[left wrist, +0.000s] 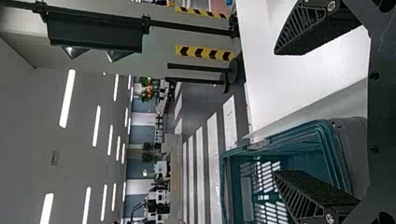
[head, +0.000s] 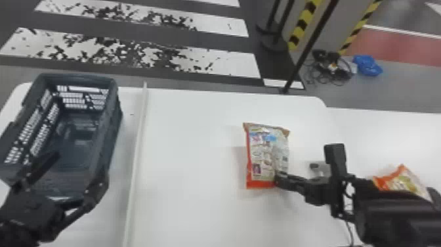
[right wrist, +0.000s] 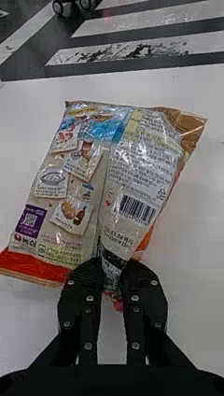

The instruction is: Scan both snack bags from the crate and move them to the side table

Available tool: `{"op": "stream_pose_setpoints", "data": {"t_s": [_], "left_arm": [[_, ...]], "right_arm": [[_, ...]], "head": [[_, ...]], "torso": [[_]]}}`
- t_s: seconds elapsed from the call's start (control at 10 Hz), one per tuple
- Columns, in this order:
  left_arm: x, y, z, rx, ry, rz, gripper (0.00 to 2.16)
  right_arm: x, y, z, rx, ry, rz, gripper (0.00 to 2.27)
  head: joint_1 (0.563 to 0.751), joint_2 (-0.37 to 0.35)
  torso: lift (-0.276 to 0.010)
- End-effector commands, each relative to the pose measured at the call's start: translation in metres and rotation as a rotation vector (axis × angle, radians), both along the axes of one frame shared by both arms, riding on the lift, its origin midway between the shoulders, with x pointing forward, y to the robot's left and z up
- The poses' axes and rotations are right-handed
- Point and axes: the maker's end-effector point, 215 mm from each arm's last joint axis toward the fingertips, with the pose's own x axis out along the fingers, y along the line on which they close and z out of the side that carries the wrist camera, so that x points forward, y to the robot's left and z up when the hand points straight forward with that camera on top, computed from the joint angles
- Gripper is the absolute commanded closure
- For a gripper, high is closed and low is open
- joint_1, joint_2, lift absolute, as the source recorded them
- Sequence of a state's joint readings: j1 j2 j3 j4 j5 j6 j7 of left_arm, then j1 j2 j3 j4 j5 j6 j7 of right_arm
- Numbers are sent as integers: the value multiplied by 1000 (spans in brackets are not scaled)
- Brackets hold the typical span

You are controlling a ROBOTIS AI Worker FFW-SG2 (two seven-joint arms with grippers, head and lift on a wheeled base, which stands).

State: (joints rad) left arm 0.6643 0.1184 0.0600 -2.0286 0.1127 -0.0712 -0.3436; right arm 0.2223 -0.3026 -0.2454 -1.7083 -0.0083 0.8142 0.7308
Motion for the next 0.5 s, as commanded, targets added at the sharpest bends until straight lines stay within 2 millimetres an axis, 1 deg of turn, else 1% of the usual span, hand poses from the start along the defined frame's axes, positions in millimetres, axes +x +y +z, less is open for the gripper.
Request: {"op": "stream_pose_setpoints", "data": {"t_s": [0.0, 0.1, 0.2, 0.3, 0.4], "left_arm": [[0, 0, 1, 2, -1, -1, 83], [-1, 0, 0, 2, 1, -1, 83], [-1, 0, 0, 3, 1, -2, 83], [-1, 0, 1, 3, -1, -2, 83], [-2, -1, 2, 3, -2, -4, 83]], "right_arm": [[2, -1, 16, 16, -46, -8, 2256], [5, -10, 32, 34, -82, -32, 2256], [11, -21, 54, 60, -128, -67, 2256], [17, -42, 74, 76, -174, -128, 2256], [25, -76, 90, 52, -213, -207, 2256]], "head": [[695, -211], [695, -212], [695, -218], [695, -229], [695, -240]], "torso": [[-75], [-75], [-75], [-75], [-75]]}}
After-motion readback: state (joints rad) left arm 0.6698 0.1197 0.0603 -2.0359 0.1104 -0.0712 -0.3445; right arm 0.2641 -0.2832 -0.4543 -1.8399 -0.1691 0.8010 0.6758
